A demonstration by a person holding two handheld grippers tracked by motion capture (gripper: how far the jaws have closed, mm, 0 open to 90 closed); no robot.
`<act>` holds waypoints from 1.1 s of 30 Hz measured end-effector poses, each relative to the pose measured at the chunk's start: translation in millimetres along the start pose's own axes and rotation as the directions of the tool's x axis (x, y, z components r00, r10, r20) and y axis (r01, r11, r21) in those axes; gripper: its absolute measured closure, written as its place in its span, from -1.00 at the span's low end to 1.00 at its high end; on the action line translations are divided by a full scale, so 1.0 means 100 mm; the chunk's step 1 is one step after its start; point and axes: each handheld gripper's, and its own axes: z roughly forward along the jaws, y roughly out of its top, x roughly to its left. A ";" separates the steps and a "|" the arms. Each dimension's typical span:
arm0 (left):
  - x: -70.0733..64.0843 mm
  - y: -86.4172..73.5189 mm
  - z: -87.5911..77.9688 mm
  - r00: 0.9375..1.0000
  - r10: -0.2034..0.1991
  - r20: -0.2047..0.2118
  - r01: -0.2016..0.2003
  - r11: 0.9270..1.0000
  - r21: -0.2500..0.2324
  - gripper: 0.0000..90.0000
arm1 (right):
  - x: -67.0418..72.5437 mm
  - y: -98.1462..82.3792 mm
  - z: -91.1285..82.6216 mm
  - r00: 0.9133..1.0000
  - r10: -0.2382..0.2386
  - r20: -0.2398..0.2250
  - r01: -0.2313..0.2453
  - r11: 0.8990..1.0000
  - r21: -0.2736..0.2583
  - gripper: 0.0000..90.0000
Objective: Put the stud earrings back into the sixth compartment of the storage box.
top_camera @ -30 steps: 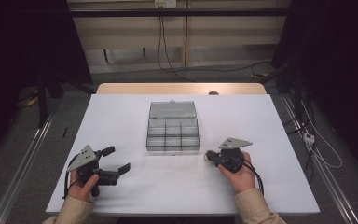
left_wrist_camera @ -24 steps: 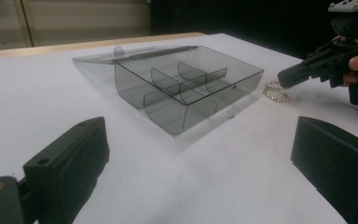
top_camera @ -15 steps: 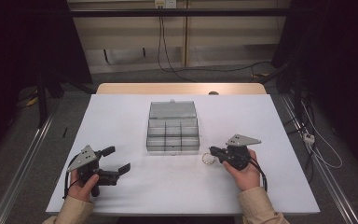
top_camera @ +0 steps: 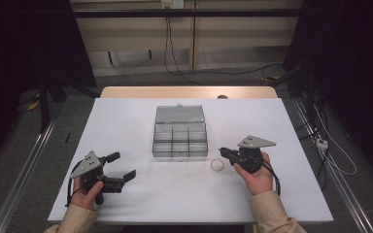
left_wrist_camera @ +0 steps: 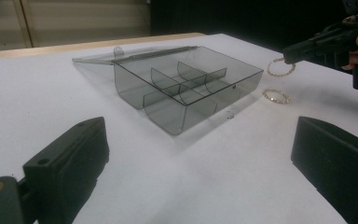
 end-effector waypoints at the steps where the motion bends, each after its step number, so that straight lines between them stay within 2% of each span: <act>1: 0.00 0.00 0.00 1.000 -0.001 0.000 0.001 1.000 -0.001 -0.91 | 0.00 0.01 -0.01 1.000 0.002 -0.004 -0.002 1.000 0.000 0.96; 6: 0.00 0.00 0.00 1.000 0.000 -0.002 0.000 1.000 0.000 -0.91 | -0.01 0.05 -0.02 1.000 0.016 -0.006 -0.016 1.000 -0.013 0.96; 33: 0.00 0.00 0.00 1.000 -0.003 0.002 0.003 1.000 0.000 -0.92 | 0.09 0.26 0.02 1.000 -0.018 -0.011 0.017 1.000 -0.018 0.96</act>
